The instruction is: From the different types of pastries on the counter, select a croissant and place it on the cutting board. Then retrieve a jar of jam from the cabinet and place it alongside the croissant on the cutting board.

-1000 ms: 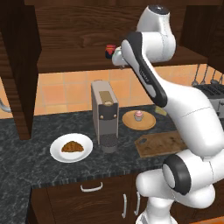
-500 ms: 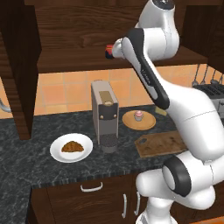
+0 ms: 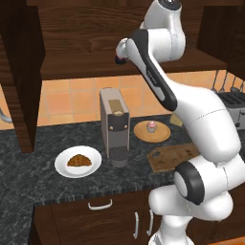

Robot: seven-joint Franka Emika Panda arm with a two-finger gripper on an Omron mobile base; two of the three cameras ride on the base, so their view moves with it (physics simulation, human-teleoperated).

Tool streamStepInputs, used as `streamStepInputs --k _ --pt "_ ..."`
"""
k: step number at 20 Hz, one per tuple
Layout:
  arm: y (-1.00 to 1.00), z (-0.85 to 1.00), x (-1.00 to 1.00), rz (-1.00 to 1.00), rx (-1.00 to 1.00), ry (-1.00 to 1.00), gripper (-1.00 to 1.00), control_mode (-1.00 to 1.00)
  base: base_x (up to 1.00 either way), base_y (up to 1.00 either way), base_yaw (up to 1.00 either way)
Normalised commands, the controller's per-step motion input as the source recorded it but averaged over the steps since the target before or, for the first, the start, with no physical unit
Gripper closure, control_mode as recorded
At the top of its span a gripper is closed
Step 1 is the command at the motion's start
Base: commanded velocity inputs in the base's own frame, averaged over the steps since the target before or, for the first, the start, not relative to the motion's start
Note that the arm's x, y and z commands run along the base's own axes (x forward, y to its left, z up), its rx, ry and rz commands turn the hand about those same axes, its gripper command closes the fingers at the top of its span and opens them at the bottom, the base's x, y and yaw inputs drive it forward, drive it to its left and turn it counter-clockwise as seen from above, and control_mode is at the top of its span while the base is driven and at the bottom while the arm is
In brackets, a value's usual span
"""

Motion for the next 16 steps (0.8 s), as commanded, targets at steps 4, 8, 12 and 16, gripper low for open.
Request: streamStepInputs --k 4,8,12,16 --pt "0.0 0.07 -0.02 0.0 0.0 -0.11 -1.0 -1.0 0.0 0.0 0.0" --pt "0.0 0.0 -0.01 0.0 0.0 -0.06 -1.0 -1.0 0.0 0.0 0.0" --pt "0.0 0.0 0.0 0.0 0.0 -0.13 -1.0 -1.0 0.0 0.0 0.0" --pt "0.0 -0.02 0.0 0.0 0.01 -0.1 -1.0 -1.0 0.0 0.0 0.0"
